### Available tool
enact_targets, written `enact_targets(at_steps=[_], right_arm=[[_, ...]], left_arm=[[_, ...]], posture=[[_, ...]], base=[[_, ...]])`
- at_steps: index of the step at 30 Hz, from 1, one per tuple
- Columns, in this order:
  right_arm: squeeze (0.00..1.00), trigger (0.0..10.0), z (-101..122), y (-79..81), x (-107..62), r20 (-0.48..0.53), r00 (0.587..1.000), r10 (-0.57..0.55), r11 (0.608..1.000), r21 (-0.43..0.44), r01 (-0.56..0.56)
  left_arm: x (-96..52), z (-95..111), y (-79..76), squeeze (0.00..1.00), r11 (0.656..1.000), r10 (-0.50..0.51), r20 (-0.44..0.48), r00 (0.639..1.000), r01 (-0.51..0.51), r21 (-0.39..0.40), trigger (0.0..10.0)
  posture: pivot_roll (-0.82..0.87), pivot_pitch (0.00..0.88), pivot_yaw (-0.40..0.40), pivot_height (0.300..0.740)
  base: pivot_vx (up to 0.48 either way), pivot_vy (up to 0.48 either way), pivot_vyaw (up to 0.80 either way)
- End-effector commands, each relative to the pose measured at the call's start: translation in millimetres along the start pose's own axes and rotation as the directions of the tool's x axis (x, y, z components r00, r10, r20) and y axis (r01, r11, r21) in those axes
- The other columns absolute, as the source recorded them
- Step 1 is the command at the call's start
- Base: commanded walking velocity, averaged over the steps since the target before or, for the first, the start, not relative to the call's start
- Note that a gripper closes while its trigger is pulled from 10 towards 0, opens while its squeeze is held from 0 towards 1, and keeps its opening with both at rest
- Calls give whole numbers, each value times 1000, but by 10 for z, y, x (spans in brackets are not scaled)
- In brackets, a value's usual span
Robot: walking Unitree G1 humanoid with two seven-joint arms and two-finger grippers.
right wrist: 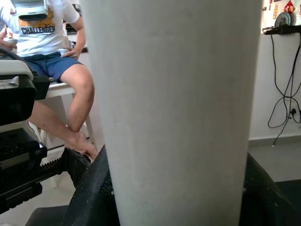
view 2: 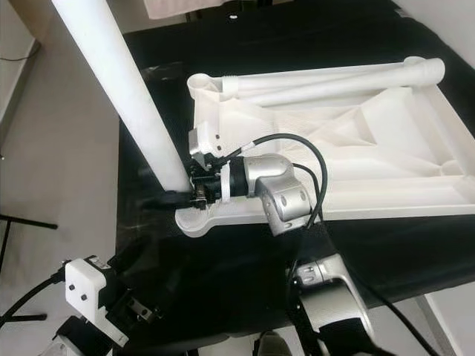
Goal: Building children table
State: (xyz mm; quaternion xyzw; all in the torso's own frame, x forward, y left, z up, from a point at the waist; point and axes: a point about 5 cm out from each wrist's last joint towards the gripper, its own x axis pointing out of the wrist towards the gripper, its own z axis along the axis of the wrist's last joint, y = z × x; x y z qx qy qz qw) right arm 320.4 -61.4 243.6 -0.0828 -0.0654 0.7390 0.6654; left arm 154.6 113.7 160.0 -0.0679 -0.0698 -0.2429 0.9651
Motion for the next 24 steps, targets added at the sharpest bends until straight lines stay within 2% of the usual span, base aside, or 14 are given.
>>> enact_targets(at_steps=[1,4,5,7,8,9,10,11,12,13,14,16,19,24], right_arm=[[0,0,-31,30,71,22,998,52,998,22,-52],[0,0,-48,30,22,20,1000,12,1000,21,-12],[0,0,-68,34,-46,19,997,-69,998,12,68],[0,0,-68,34,-46,19,997,-69,998,12,68],[0,0,-93,60,-126,16,982,-191,982,8,190],[0,0,-213,116,-166,-39,895,-443,896,15,444],[0,0,-331,129,-252,-111,672,-732,681,-80,728],[0,0,-384,156,-336,-127,466,-875,482,-169,859],[0,0,-405,172,-383,-119,343,-932,361,-228,904],[0,0,-405,172,-383,-119,343,-932,361,-228,904],[0,0,-632,509,-296,-245,334,-910,373,-133,918],[0,0,-663,595,-252,-264,354,-897,392,-110,913],[0,0,-652,569,-212,-261,370,-892,405,-99,909],[0,0,-616,443,-102,-238,456,-858,485,-79,871]], left_arm=[[-36,-15,-8,0,1000,-3,-24,1000,3,10,10000],[-37,-17,-8,0,1000,-4,-24,1000,4,9,10000],[-38,-21,-9,0,1000,-4,-24,1000,5,8,10000],[-38,-21,-9,0,1000,-4,-24,1000,5,8,10000],[-37,-21,-9,0,1000,-5,-24,1000,5,7,10000],[-37,-19,1,0,1000,-5,-23,1000,5,7,10000],[-35,-17,16,0,1000,-4,-22,1000,4,7,10000],[-34,-16,27,0,1000,-4,-22,1000,4,7,10000],[-33,-16,33,0,1000,-3,-22,1000,3,7,10000],[-33,-16,33,0,1000,-3,-22,1000,3,7,10000],[-17,-14,28,0,1000,-15,-20,1000,15,5,10000],[-7,-14,26,0,1000,-22,-19,1000,22,4,10000],[0,-23,31,0,1000,-26,-21,999,26,3,10000],[3,-36,33,0,1000,-23,-22,999,23,4,10000]], posture=[[27,259,83,740],[21,254,85,740],[16,253,82,740],[16,253,82,740],[8,258,78,740],[-4,263,77,740],[-17,269,80,740],[-17,269,80,740],[-17,269,80,740],[-17,269,80,740],[-16,268,94,740],[-16,268,94,740],[-21,250,94,740],[-18,252,86,740]], base=[[0,0,0],[0,0,0],[0,0,0],[0,0,0],[0,0,0],[0,0,0],[0,0,0],[0,0,0],[0,0,0],[0,0,0],[0,0,0],[0,0,0],[0,0,0],[0,0,0]])
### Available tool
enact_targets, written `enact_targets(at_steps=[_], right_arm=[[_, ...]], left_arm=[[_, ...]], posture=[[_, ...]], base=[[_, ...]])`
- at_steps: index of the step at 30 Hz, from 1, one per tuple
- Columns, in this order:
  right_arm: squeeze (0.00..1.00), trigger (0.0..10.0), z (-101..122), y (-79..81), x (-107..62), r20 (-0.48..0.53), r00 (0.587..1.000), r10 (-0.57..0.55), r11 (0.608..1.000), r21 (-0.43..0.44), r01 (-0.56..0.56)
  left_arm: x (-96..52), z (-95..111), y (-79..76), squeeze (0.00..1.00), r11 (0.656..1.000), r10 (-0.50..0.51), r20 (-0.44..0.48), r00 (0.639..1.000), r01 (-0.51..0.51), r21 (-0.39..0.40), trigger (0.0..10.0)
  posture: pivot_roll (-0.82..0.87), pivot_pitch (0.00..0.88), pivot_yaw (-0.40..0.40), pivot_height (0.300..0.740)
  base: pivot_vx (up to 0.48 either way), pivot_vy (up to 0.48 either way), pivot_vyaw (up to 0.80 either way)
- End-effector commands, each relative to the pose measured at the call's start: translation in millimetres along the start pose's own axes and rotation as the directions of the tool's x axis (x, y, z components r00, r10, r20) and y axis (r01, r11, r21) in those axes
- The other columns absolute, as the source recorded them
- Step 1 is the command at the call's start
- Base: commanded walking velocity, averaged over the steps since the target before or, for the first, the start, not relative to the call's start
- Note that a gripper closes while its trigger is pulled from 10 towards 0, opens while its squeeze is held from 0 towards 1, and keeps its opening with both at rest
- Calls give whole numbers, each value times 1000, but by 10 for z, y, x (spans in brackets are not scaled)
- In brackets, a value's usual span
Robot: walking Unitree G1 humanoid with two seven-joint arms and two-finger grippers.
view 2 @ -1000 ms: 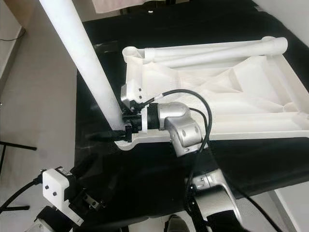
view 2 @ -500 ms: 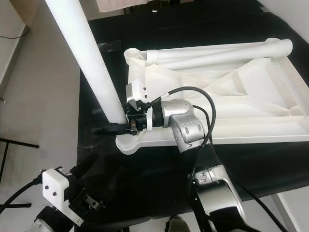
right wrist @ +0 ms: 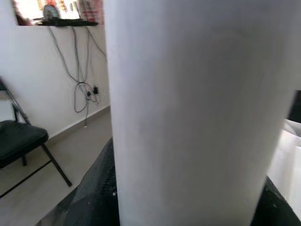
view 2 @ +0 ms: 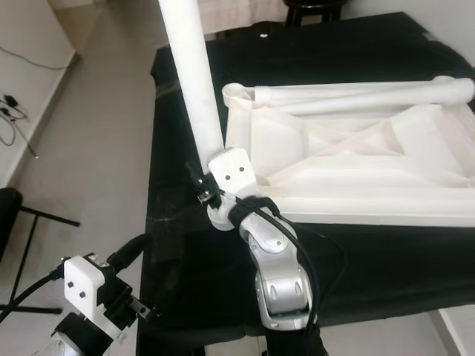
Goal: Building children table
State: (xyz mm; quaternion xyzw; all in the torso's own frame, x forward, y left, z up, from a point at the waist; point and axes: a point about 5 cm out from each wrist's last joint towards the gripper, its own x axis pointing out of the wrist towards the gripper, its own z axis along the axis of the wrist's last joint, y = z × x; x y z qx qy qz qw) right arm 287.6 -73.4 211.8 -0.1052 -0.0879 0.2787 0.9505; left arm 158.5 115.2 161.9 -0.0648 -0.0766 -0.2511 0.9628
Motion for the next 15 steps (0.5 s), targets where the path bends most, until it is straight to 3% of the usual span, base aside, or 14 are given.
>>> enact_targets(at_steps=[1,2,3,5,6,7,8,9,10,11,12,13,14,15], right_arm=[[0,8627,-367,52,-17,-180,982,59,998,40,-52],[0,8627,-367,52,-17,-180,982,59,998,40,-52],[0,10000,-339,79,-14,-166,984,71,996,58,-62],[0,10000,-339,79,-14,-166,984,71,996,58,-62],[451,10000,-268,113,12,-119,986,118,992,60,-111],[1000,10000,-130,163,57,-30,977,213,972,107,-209],[1000,10000,-130,163,57,-30,977,213,972,107,-209],[1000,10000,-5,206,78,47,950,308,938,149,-312],[1000,10000,-5,206,78,47,950,308,938,149,-312],[1000,10000,99,202,109,104,911,399,901,142,-411],[1000,10000,99,202,109,104,911,399,901,142,-411],[643,10000,205,224,108,135,743,656,746,40,-665],[0,10000,213,233,92,117,649,752,654,-15,-756],[0,10000,210,240,79,97,584,806,590,-46,-806]], left_arm=[[-29,-51,7,0,1000,1,-31,1000,-1,-2,10000],[-29,-51,7,0,1000,1,-31,1000,-1,-2,10000],[-30,-49,9,0,1000,4,-30,1000,-4,-1,10000],[-30,-49,9,0,1000,4,-30,1000,-4,-1,10000],[-28,-49,9,0,1000,6,-29,1000,-6,0,10000],[-25,-48,11,0,1000,5,-28,1000,-5,-1,10000],[-25,-48,11,0,1000,5,-28,1000,-5,-1,10000],[-23,-48,12,0,1000,3,-27,1000,-3,-2,10000],[-23,-48,12,0,1000,3,-27,1000,-3,-2,10000],[-22,-48,13,0,1000,1,-27,1000,-1,-3,10000],[-22,-48,13,0,1000,1,-27,1000,-1,-3,10000],[-24,-44,10,0,1000,0,-27,1000,0,-4,10000],[-27,-41,7,0,1000,0,-27,1000,0,-4,10000],[-29,-38,4,0,1000,0,-27,1000,0,-4,10000]], posture=[[-18,252,86,740],[-18,252,86,740],[-19,254,87,740],[-19,254,87,740],[-19,253,86,740],[-18,253,88,740],[-18,253,88,740],[-19,254,87,740],[-19,254,87,740],[-19,253,88,740],[-19,253,88,740],[-8,255,89,740],[-7,256,88,740],[-4,255,87,740]], base=[[0,0,0],[0,0,0],[0,0,0],[0,0,0],[0,0,0],[0,0,0],[0,0,0],[0,0,0],[0,0,0],[0,0,0],[0,0,0],[0,0,0],[0,0,0],[0,0,0]])
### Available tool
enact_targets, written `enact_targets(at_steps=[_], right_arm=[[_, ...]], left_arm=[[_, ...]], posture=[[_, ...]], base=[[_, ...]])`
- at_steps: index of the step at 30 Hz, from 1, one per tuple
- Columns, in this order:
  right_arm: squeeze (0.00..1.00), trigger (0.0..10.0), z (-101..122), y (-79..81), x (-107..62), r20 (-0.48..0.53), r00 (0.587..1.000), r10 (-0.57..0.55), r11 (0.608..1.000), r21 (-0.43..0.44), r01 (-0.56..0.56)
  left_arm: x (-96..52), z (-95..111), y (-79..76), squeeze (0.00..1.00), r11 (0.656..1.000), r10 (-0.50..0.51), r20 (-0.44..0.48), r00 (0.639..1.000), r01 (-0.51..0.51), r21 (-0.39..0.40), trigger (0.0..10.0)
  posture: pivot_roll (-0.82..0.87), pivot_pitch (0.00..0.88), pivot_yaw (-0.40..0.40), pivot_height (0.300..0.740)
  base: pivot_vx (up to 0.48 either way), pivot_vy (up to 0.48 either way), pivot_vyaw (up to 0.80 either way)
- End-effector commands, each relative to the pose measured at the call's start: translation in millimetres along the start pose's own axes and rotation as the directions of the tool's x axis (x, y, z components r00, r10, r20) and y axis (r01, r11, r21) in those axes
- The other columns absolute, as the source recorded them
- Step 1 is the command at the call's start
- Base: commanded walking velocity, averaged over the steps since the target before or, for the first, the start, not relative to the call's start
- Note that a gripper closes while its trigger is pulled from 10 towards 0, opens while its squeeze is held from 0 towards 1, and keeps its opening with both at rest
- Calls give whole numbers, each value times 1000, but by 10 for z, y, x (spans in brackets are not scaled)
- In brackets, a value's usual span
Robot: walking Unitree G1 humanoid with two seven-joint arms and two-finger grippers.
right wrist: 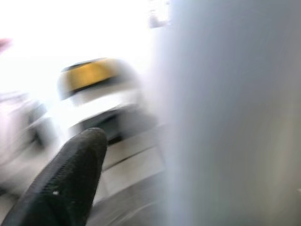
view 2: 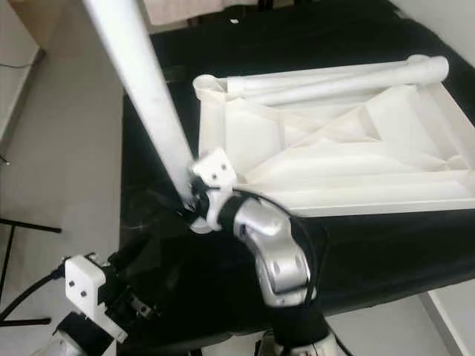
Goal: Building children table
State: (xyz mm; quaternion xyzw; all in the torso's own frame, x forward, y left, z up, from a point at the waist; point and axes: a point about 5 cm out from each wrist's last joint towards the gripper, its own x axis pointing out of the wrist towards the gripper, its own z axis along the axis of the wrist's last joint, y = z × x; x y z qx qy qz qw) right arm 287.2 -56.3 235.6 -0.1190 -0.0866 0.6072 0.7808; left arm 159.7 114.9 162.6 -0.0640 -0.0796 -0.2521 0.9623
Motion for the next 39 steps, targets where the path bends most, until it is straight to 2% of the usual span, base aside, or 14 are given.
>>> enact_targets(at_steps=[1,10,12,13,16,17,24,33,34,35,36,37,38,39], right_arm=[[0,10000,-60,135,81,2,969,248,969,-8,-248],[0,10000,-53,51,233,-20,922,387,922,-20,-388],[0,8118,-42,22,274,-14,915,404,915,-18,-404],[0,2667,-22,-9,302,-4,906,422,906,-15,-422],[0,2667,5,-85,317,15,887,462,887,-15,-462],[0,0,5,-98,310,20,884,468,884,-9,-468],[0,0,-99,-183,96,-10,902,432,902,14,-432],[0,0,-347,-180,-432,-102,991,84,995,70,-77],[0,0,-452,-93,-446,-176,972,-156,979,104,176],[0,0,-452,-93,-446,-176,972,-156,979,104,176],[0,0,-576,-6,-573,-312,819,-482,841,98,533],[0,0,-576,-6,-573,-312,819,-482,841,98,533],[0,0,-644,161,-697,-394,669,-630,713,49,700],[0,0,-644,161,-697,-394,669,-630,713,49,700]], left_arm=[[-44,-41,-1,0,1000,3,-32,999,-3,-7,10000],[-60,-22,-27,0,1000,6,-33,999,-6,-8,10000],[-64,-18,-35,0,1000,5,-34,999,-6,-9,10000],[-67,-11,-40,0,1000,5,-35,999,-5,-9,10000],[-70,-1,-43,0,1000,4,-35,999,-5,-9,10000],[-71,-2,-44,0,1000,4,-36,999,-4,-9,10000],[-68,-7,-61,0,1000,3,-38,999,-3,-9,10000],[-71,-2,-56,0,1000,13,-34,999,-14,-8,10000],[-76,-2,-46,0,1000,11,-36,999,-11,-5,10000],[-76,-2,-46,0,1000,11,-36,999,-11,-5,10000],[-83,-4,-30,0,1000,10,-39,999,-10,-2,10000],[-83,-4,-30,0,1000,10,-39,999,-10,-2,10000],[-82,-8,-16,0,1000,6,-42,999,-6,2,10000],[-82,-8,-16,0,1000,6,-42,999,-6,2,10000]], posture=[[-4,255,87,740],[21,271,87,740],[26,273,88,740],[41,278,92,740],[45,281,94,740],[45,281,94,740],[67,278,83,740],[50,287,75,740],[45,287,73,740],[45,287,73,740],[37,288,80,740],[37,288,80,740],[42,283,87,740],[42,283,87,740]], base=[[0,0,0],[0,0,0],[0,0,0],[0,0,0],[0,0,0],[0,0,0],[0,0,0],[0,0,0],[0,0,0],[0,0,0],[0,0,0],[0,0,0],[0,0,0],[0,0,0]])
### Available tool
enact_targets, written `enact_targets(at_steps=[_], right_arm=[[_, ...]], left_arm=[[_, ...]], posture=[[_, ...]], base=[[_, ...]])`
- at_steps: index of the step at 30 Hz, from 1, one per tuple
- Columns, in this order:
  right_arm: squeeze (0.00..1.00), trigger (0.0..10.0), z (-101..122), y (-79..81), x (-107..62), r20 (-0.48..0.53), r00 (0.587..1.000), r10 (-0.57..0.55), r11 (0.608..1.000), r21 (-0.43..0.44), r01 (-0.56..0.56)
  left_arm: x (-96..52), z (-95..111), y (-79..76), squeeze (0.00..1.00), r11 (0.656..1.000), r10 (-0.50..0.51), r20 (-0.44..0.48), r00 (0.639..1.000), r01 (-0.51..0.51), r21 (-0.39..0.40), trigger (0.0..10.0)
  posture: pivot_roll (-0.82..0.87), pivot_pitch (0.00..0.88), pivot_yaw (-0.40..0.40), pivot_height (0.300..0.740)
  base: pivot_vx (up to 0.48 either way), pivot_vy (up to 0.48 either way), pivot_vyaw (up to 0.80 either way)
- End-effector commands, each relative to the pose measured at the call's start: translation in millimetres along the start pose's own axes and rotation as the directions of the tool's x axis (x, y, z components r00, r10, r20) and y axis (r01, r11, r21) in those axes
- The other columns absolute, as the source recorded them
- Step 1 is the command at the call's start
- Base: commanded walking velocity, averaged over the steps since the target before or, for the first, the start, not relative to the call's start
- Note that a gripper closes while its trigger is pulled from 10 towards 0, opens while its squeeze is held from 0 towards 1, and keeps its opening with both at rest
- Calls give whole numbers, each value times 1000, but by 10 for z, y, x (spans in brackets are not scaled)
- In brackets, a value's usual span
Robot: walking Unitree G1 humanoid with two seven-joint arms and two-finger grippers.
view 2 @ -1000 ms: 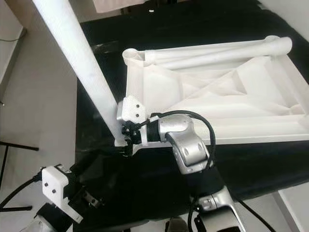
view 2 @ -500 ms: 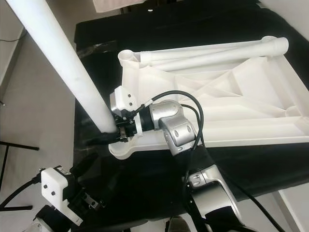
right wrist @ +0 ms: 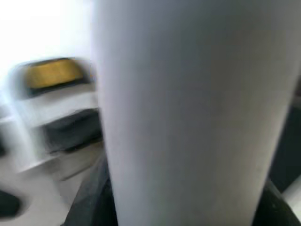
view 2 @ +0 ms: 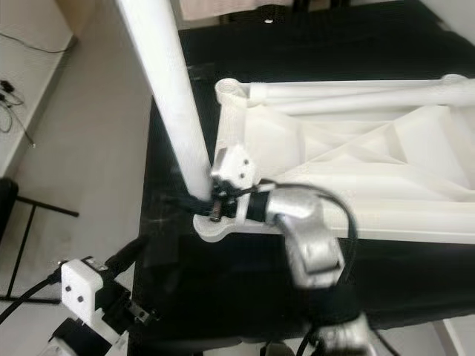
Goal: Building children table
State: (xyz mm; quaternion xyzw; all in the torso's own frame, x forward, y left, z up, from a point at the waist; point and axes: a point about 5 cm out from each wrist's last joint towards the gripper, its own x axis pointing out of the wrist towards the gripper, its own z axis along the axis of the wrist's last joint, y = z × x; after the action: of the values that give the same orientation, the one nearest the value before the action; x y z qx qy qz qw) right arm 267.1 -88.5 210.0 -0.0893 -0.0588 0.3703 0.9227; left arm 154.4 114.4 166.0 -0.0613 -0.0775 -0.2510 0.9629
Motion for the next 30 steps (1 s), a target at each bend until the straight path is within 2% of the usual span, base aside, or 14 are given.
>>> enact_targets(at_steps=[1,2,3,11,12,14,15,18,19,23,24,27,29,30], right_arm=[[0,0,-446,-217,-231,-288,935,-204,975,27,221],[0,0,-446,-217,-231,-288,935,-204,975,27,221],[0,0,-483,-166,-358,-329,890,-315,942,1,334],[0,0,-442,-62,-36,-263,937,-231,966,49,252],[0,10000,-437,-53,14,-272,938,-214,974,20,228],[20,10000,-391,-69,87,-236,956,-177,980,46,193],[1000,10000,-297,-49,198,-153,986,-72,990,109,89],[1000,10000,-223,-35,264,-85,996,-2,989,149,15],[1000,10000,-84,-19,310,0,995,99,981,168,-97],[1000,10000,14,-12,322,49,976,211,967,133,-216],[0,10000,71,-9,312,56,933,356,932,52,-359],[0,10000,88,-11,302,38,869,493,870,-7,-493],[0,10000,91,-17,317,-17,736,676,734,-73,-676],[0,10000,91,-17,317,-17,736,676,734,-73,-676]], left_arm=[[-45,-47,18,0,1000,4,-37,999,-4,-3,10000],[-45,-47,18,0,1000,4,-37,999,-4,-3,10000],[-44,-50,27,0,1000,2,-38,999,-2,0,10000],[-48,-76,51,0,999,30,-43,999,-29,24,10000],[-47,-77,53,0,999,31,-42,999,-30,24,10000],[-42,-78,53,0,999,28,-41,999,-27,23,10000],[-38,-82,51,0,1000,24,-41,999,-23,21,10000],[-35,-84,49,0,1000,22,-41,999,-21,20,10000],[-31,-83,44,0,1000,19,-41,999,-19,18,10000],[-27,-82,39,0,1000,18,-40,999,-18,17,10000],[-25,-81,33,0,1000,18,-40,999,-17,16,10000],[-26,-78,27,0,1000,17,-40,999,-17,15,10000],[-34,-74,23,0,1000,17,-42,999,-16,14,10000],[-34,-74,23,0,1000,17,-42,999,-16,14,10000]], posture=[[42,283,87,740],[42,283,87,740],[42,283,87,740],[61,253,77,740],[53,253,81,740],[52,249,83,740],[52,250,80,740],[52,250,80,740],[55,249,79,740],[58,250,80,740],[63,248,82,740],[66,251,82,740],[70,251,88,740],[70,251,88,740]], base=[[0,0,0],[0,0,0],[0,0,0],[0,0,0],[0,0,0],[0,0,0],[0,0,0],[0,0,0],[0,0,0],[0,0,0],[0,0,0],[0,0,0],[0,0,0],[0,0,0]])
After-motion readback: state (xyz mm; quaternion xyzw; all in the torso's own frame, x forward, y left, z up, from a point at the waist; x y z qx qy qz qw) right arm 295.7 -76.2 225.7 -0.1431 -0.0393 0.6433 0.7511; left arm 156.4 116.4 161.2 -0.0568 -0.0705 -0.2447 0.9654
